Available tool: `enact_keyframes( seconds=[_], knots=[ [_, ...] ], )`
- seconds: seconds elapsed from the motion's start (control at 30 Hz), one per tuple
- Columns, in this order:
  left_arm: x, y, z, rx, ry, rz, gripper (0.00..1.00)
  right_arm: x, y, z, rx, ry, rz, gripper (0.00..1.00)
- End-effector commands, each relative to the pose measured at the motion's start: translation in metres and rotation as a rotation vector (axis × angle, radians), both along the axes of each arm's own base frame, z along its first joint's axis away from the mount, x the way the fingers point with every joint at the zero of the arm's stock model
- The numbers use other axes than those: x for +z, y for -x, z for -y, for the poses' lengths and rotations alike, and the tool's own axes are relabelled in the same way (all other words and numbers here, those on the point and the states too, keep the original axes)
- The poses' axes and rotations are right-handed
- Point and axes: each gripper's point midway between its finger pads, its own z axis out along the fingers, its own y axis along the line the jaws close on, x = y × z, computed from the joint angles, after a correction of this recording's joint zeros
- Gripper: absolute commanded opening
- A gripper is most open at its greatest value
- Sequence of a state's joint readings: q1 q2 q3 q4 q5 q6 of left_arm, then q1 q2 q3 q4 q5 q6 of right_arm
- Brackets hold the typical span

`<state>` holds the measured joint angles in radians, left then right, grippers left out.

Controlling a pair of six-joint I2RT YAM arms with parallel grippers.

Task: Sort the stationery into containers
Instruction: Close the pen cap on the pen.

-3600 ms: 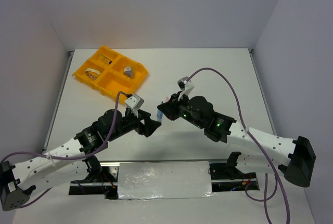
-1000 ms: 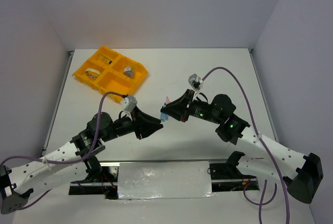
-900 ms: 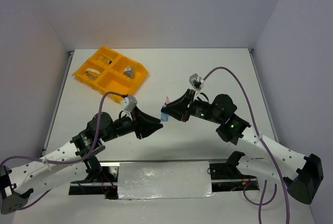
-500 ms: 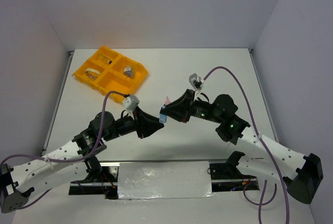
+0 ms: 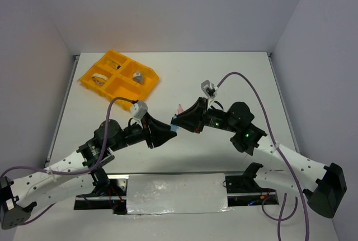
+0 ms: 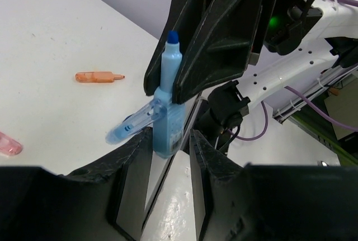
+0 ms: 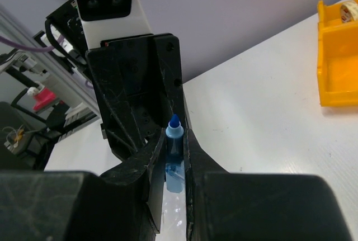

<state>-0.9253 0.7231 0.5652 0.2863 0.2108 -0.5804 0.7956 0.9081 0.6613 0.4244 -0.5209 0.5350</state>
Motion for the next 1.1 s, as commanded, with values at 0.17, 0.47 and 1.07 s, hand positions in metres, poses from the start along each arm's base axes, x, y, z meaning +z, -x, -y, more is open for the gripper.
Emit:
enact_keyframes(
  seconds=[0.17,0.47,1.07],
  knots=[
    [0.045,0.007,0.001,-0.042,0.127,0.09,0.45,0.001,0.02,-0.008,0.15,-0.026,0.043,0.0],
    [0.04,0.007,0.004,-0.051,0.109,0.087,0.0,-0.001,0.013,-0.006,0.101,-0.011,0.039,0.0],
    [0.011,0.008,-0.003,-0.044,0.008,0.106,0.0,-0.014,-0.047,0.057,-0.31,-0.119,-0.427,0.85]
  ],
)
